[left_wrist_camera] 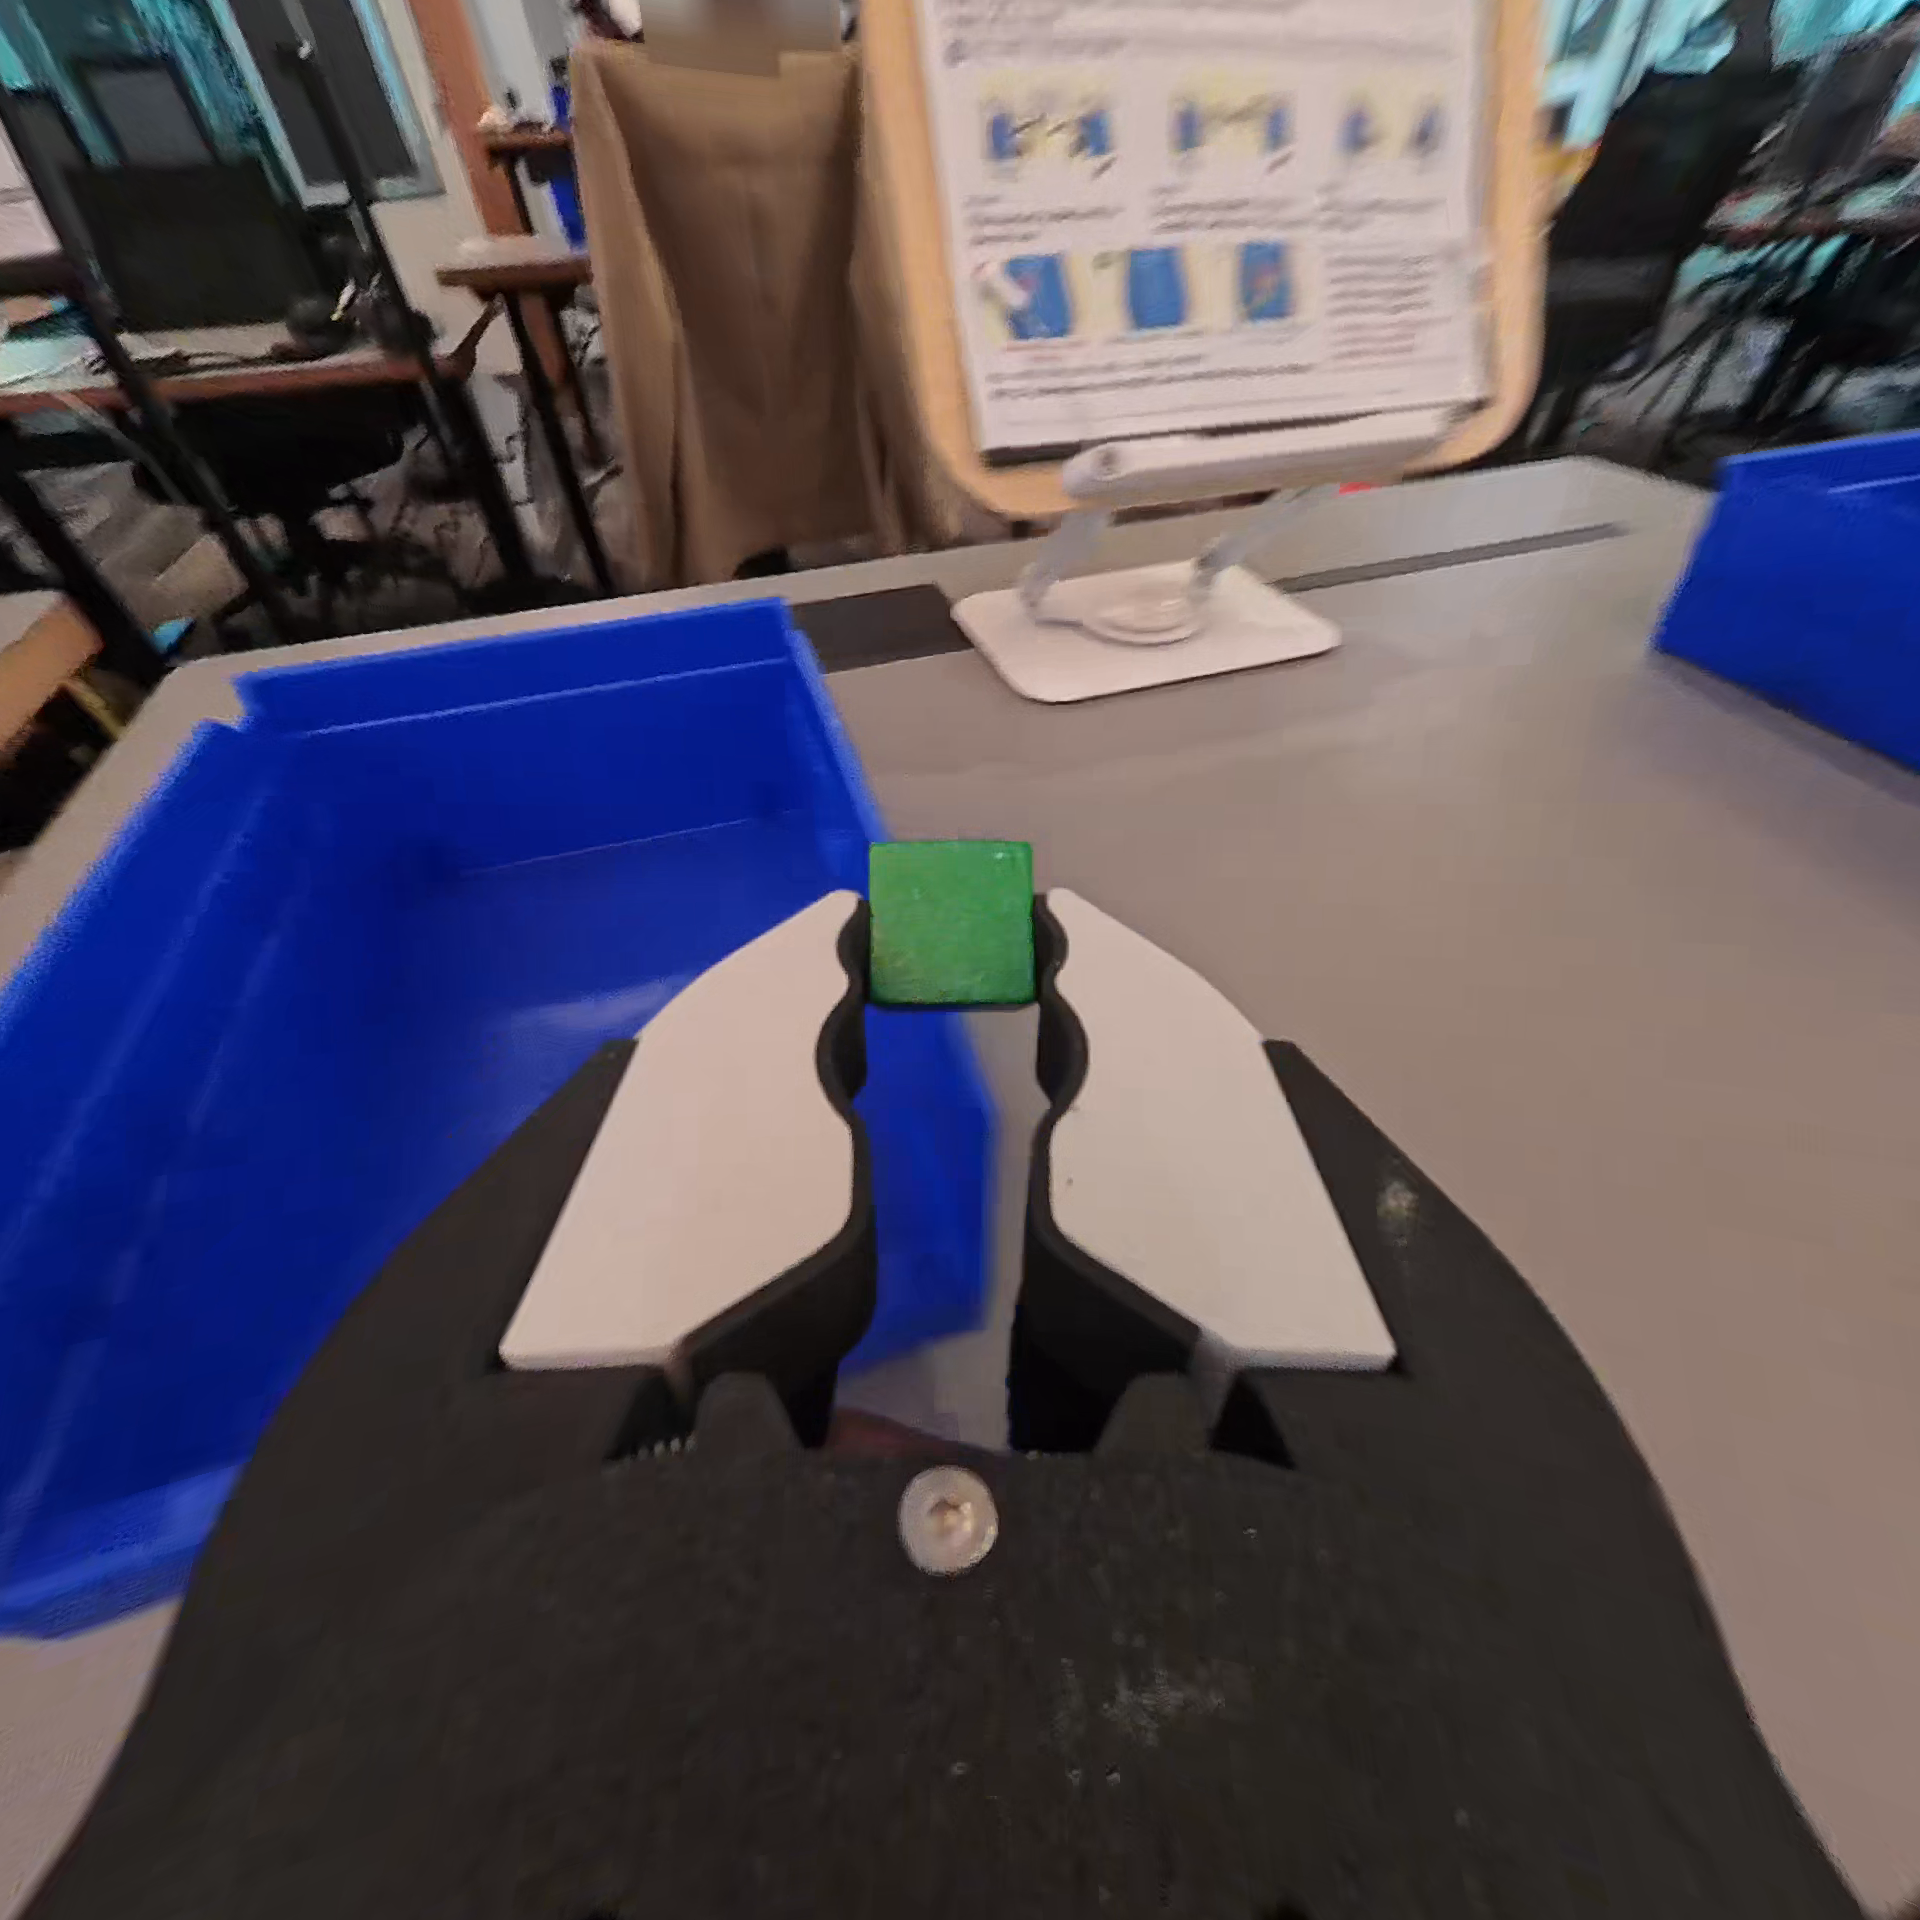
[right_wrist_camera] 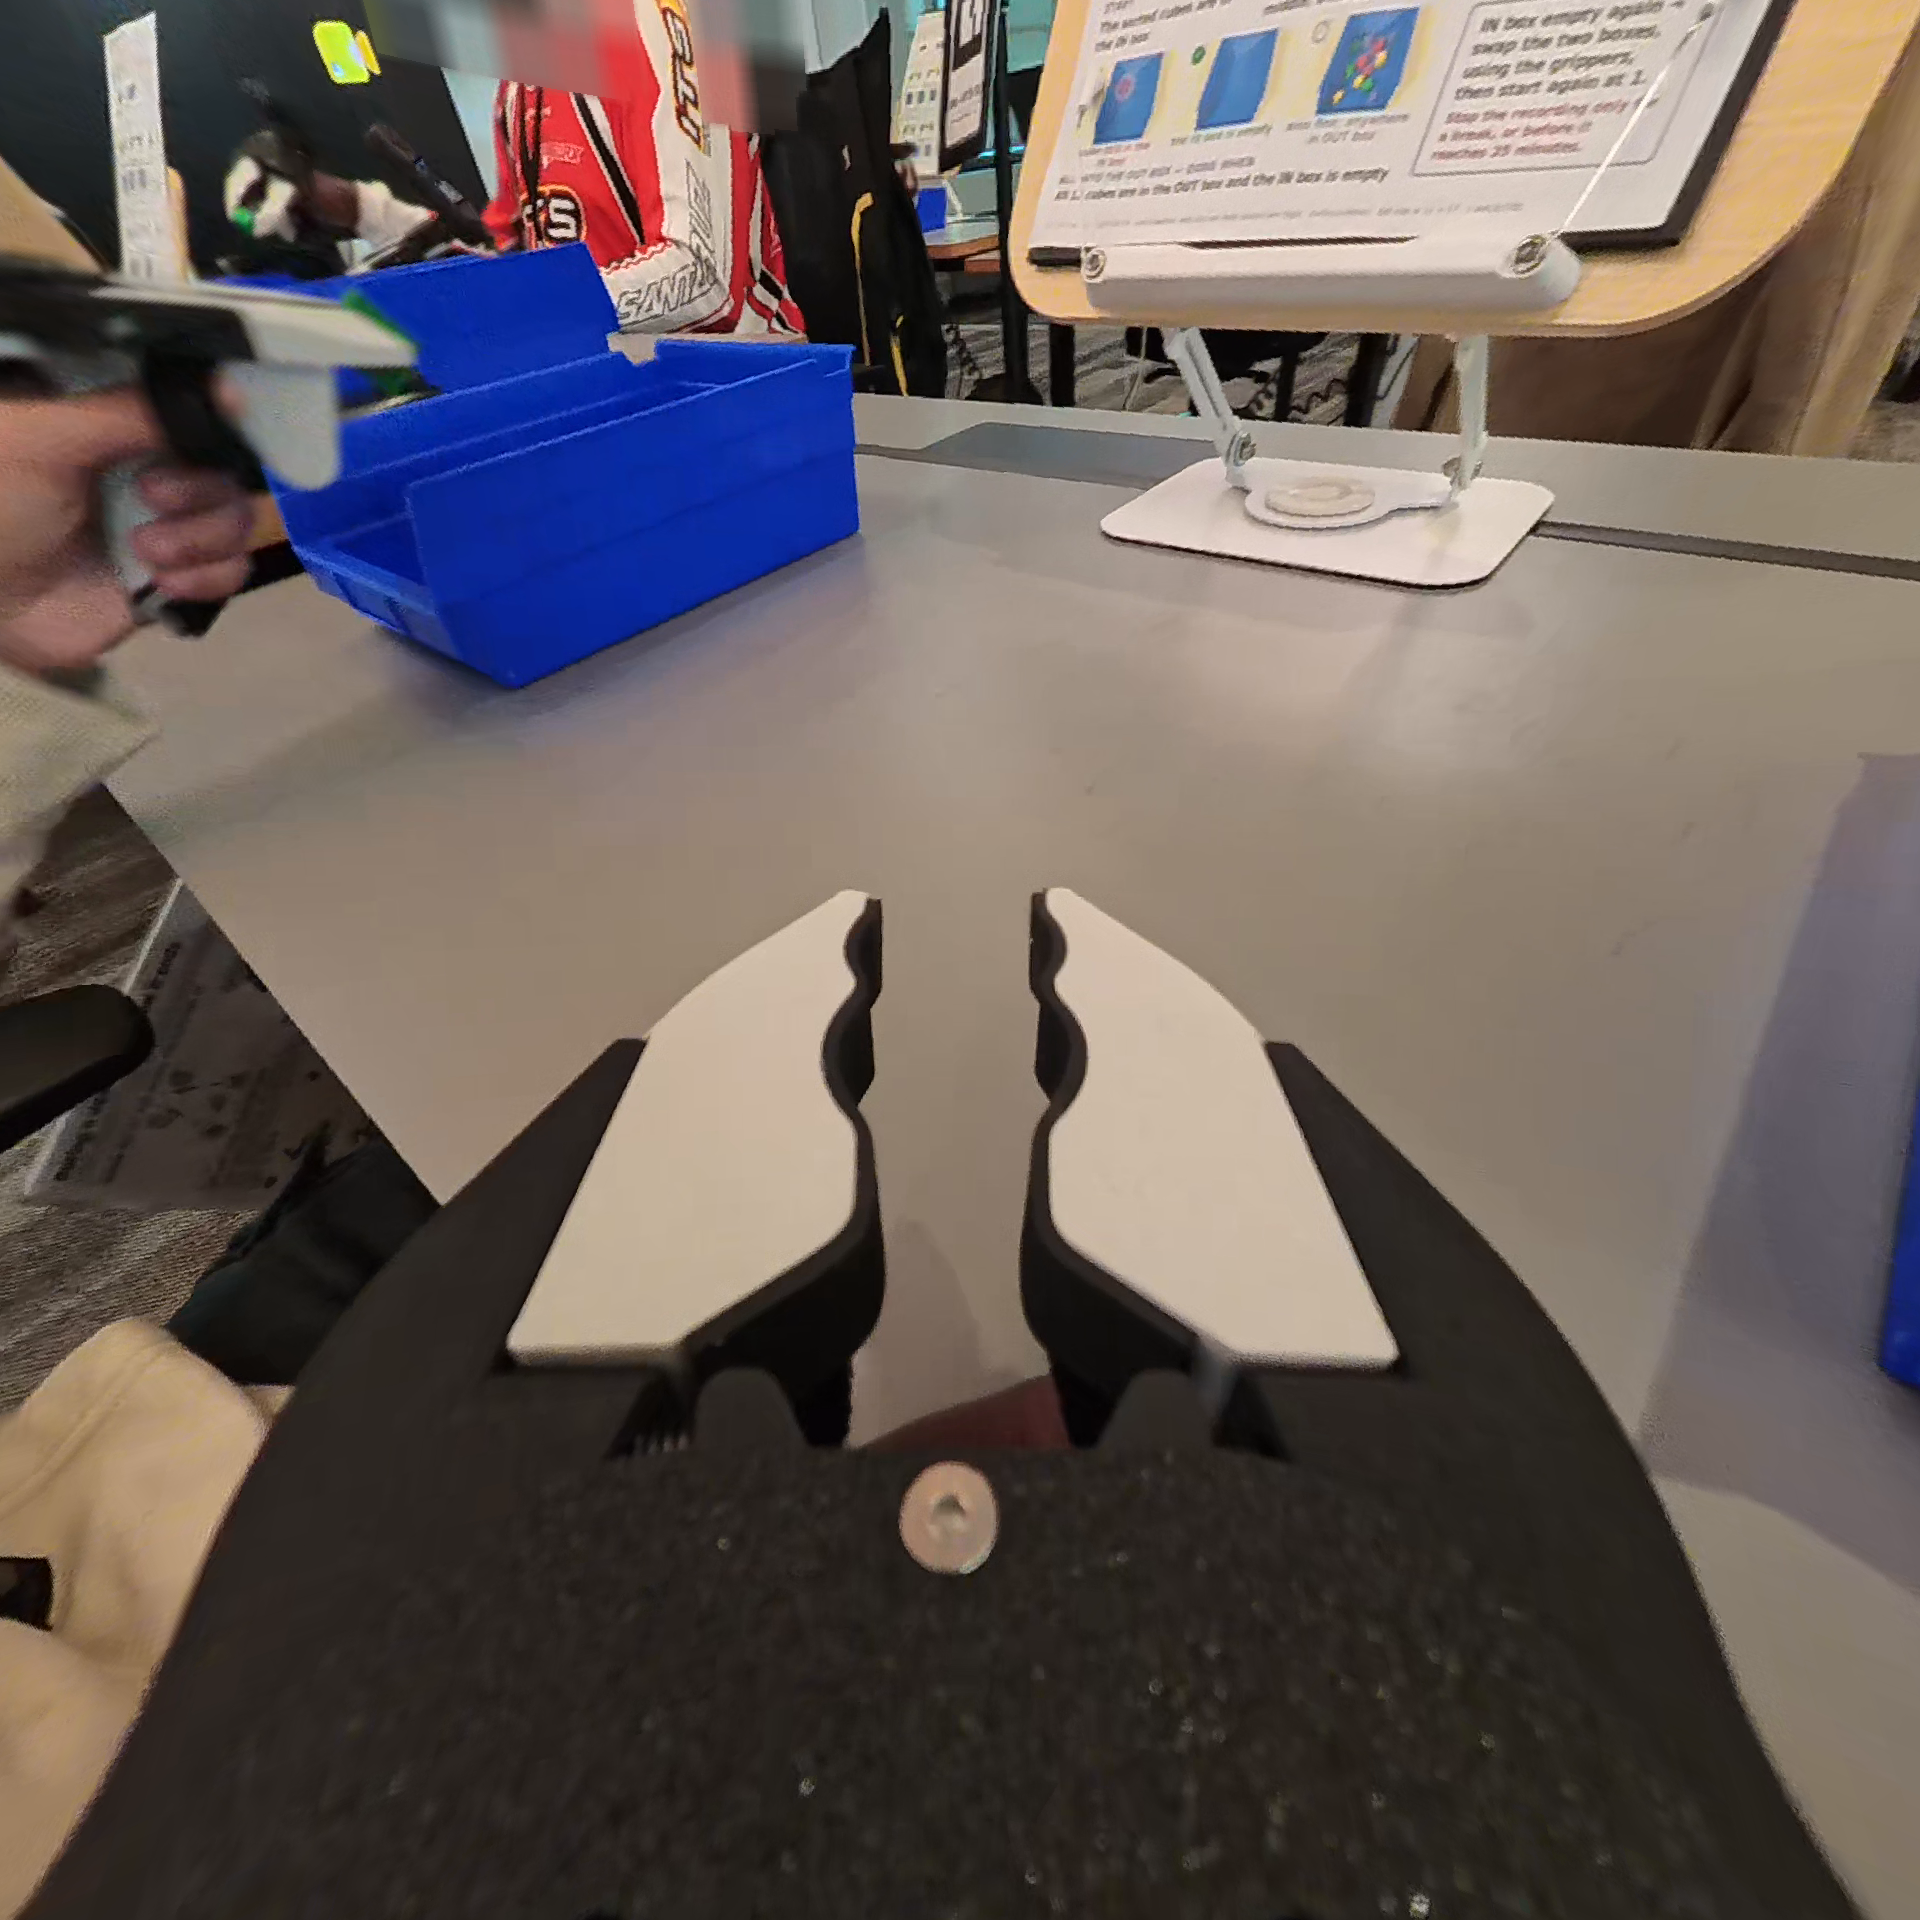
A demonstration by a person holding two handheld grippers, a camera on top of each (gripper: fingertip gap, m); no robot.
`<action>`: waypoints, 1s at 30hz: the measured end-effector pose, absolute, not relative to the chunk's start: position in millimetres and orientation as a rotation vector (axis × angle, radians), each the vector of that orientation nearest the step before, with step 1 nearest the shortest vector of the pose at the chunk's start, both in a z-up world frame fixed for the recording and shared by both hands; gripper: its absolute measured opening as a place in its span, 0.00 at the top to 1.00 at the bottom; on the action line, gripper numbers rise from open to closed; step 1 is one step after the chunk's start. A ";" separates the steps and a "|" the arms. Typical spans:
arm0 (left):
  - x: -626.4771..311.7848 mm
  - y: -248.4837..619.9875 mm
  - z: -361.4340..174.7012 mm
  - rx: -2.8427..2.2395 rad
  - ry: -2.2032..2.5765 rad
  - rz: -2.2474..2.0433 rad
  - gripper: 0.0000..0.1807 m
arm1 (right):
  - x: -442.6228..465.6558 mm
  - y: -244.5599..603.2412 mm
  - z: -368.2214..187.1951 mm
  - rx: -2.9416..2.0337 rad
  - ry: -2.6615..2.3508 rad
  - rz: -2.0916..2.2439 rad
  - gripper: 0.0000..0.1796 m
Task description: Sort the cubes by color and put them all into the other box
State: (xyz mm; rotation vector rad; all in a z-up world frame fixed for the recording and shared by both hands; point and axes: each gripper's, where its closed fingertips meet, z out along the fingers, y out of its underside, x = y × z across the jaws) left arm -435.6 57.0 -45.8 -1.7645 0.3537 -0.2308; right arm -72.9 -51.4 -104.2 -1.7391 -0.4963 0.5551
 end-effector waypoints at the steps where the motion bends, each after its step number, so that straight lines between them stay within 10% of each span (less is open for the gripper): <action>1: -422.4 42.3 -47.9 -1.744 0.372 -0.274 0.84 | -69.7 -50.6 -104.1 -1.732 -0.493 0.538 0.85; 16: -152.8 -70.3 -44.8 -1.779 0.795 -1.733 0.84 | -115.8 -69.3 -67.2 -1.252 -0.894 0.193 0.74; 27: -99.8 -117.5 -50.7 -1.766 0.794 -2.350 0.84 | -125.2 -88.7 -56.3 -1.141 -0.906 0.222 0.84; 30: -109.1 -115.1 -55.2 -1.781 0.828 -2.265 0.70 | -113.8 -97.3 -48.9 -1.139 -0.859 0.237 0.84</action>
